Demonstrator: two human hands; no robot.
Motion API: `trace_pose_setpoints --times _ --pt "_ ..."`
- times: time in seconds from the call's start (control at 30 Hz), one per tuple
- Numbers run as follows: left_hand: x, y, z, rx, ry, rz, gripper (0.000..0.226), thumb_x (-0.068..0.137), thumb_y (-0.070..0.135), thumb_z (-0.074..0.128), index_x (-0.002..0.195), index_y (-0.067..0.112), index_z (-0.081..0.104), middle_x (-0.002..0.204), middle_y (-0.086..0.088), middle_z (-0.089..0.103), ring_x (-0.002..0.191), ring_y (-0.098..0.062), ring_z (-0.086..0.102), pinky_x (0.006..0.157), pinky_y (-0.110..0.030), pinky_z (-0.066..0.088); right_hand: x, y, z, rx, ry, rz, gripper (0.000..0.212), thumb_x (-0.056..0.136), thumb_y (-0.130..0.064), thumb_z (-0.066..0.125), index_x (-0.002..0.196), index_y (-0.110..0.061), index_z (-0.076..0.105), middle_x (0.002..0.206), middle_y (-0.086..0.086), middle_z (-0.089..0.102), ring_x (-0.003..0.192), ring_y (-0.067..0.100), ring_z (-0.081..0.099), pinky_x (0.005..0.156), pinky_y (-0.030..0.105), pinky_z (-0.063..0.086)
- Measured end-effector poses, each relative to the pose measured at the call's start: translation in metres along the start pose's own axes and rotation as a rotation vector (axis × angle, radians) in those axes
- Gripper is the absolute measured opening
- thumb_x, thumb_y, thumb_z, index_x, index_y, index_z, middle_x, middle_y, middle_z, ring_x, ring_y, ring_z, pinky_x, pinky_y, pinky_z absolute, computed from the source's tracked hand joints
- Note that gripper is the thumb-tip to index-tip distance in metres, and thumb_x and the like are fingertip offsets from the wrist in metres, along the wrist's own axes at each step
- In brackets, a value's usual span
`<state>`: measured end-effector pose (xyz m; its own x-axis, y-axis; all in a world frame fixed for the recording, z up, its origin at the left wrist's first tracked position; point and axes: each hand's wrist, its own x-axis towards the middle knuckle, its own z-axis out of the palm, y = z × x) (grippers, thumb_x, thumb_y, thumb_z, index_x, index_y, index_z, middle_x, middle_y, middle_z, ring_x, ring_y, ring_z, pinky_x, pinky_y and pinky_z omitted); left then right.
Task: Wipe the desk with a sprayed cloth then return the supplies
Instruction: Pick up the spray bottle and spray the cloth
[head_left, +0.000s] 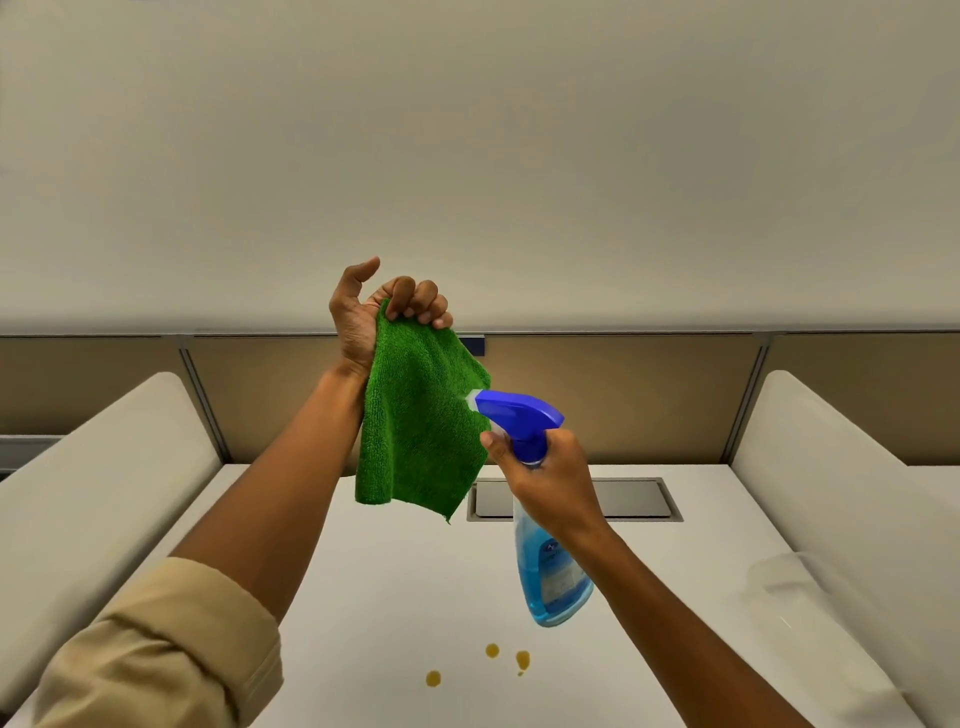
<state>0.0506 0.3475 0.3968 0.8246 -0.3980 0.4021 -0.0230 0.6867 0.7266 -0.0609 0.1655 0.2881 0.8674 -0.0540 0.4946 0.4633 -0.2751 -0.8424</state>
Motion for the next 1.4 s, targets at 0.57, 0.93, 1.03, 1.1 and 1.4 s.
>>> trace_pose_setpoints --times 0.57,0.93,1.03,1.1,1.4 --pt "0.018 -0.023 0.019 -0.044 -0.024 -0.017 0.047 0.082 0.046 0.038 0.051 0.016 0.022 0.061 -0.002 0.019 0.069 -0.020 0.014 0.064 -0.034 0.026 -0.001 0.014 -0.031 -0.050 0.044 -0.012 0.014 0.089 -0.022 0.070 0.079 -0.019 0.060 0.064 -0.004 0.057 0.060 0.006 0.052 0.061 0.018 0.046" --pt "0.028 -0.049 0.028 -0.062 -0.046 -0.046 0.046 0.081 0.046 0.038 0.050 0.016 0.022 0.061 -0.001 0.019 0.068 -0.019 0.016 0.064 -0.034 0.024 -0.004 0.032 -0.054 -0.094 0.116 0.027 0.013 0.086 -0.020 0.073 0.090 -0.009 0.066 0.074 0.010 0.067 0.070 0.019 0.062 0.068 0.023 0.052" --pt "0.032 -0.061 0.031 -0.078 -0.063 -0.060 0.046 0.081 0.046 0.040 0.050 0.016 0.022 0.060 -0.002 0.020 0.065 -0.019 0.020 0.064 -0.034 0.026 -0.006 0.039 -0.064 -0.105 0.137 0.038 0.014 0.085 -0.022 0.073 0.090 -0.010 0.067 0.076 0.010 0.068 0.071 0.019 0.062 0.070 0.025 0.053" --pt "0.035 -0.069 0.034 -0.086 -0.069 -0.069 0.046 0.080 0.047 0.040 0.050 0.016 0.022 0.060 -0.002 0.021 0.063 -0.019 0.025 0.064 -0.033 0.028 -0.007 0.044 -0.072 -0.106 0.155 0.028 0.013 0.085 -0.023 0.074 0.091 -0.013 0.067 0.076 0.008 0.069 0.071 0.017 0.063 0.069 0.022 0.054" --pt "0.045 -0.123 0.058 -0.115 -0.083 -0.142 0.046 0.080 0.047 0.038 0.050 0.017 0.021 0.060 -0.002 0.019 0.063 -0.018 0.025 0.063 -0.033 0.029 -0.022 0.067 -0.116 -0.117 0.248 0.057 0.018 0.086 -0.034 0.070 0.095 -0.020 0.063 0.075 0.001 0.067 0.072 0.009 0.062 0.068 0.015 0.051"
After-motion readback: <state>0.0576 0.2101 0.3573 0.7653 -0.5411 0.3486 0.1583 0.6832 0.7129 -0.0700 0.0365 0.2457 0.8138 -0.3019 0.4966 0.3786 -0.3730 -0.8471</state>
